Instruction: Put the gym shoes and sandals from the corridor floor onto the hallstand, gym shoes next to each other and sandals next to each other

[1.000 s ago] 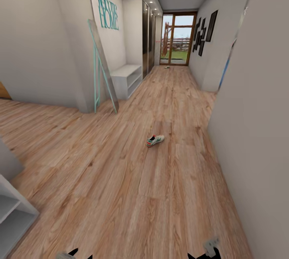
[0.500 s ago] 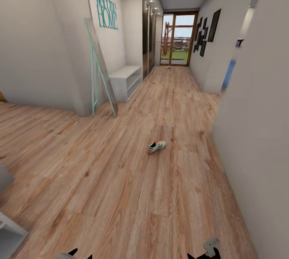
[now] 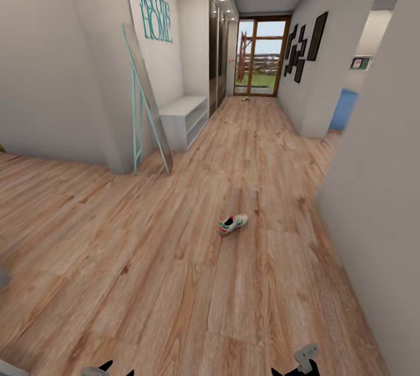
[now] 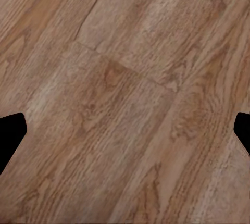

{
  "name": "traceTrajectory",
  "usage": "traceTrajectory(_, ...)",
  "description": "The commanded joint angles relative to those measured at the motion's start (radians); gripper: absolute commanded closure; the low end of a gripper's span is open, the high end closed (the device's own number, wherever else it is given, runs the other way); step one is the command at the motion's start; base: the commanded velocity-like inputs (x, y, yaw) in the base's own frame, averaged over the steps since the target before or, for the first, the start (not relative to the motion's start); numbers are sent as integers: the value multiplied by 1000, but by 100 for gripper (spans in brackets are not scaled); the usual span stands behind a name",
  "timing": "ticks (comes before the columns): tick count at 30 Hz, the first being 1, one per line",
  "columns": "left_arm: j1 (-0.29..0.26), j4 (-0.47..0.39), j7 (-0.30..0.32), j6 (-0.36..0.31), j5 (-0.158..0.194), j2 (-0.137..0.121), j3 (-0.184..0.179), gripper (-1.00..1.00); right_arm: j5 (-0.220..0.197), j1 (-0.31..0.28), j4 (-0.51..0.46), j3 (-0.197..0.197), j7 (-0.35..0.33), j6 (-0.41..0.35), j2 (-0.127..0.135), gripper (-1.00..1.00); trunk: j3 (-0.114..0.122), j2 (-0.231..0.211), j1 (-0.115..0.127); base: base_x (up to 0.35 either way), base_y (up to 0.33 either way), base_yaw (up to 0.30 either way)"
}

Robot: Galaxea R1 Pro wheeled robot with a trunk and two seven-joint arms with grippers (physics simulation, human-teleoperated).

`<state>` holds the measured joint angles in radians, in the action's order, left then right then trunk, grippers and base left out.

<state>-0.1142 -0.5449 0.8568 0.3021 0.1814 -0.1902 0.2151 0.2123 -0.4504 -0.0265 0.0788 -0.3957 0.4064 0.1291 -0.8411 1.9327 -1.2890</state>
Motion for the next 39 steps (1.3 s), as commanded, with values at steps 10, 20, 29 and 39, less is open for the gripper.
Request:
traceTrajectory(10,-1,1,5,2,4,0,1,-100,9,-1,0,9,-3,3,-2,-100,-1,0,0,331,131,0)
traceTrajectory(20,-1,2,5,2,3,1,1,-100,9,-1,0,9,-3,3,-2,-100,1,0,0,328,131,-48)
traceTrajectory(29,-1,2,5,2,2,1,0,-100,9,-1,0,9,-3,3,-2,-100,8,0,0,327,102,-183)
traceTrajectory(39,-1,2,5,2,2,1,0,-100,9,-1,0,9,-3,3,-2,-100,17,0,0,327,18,-208)
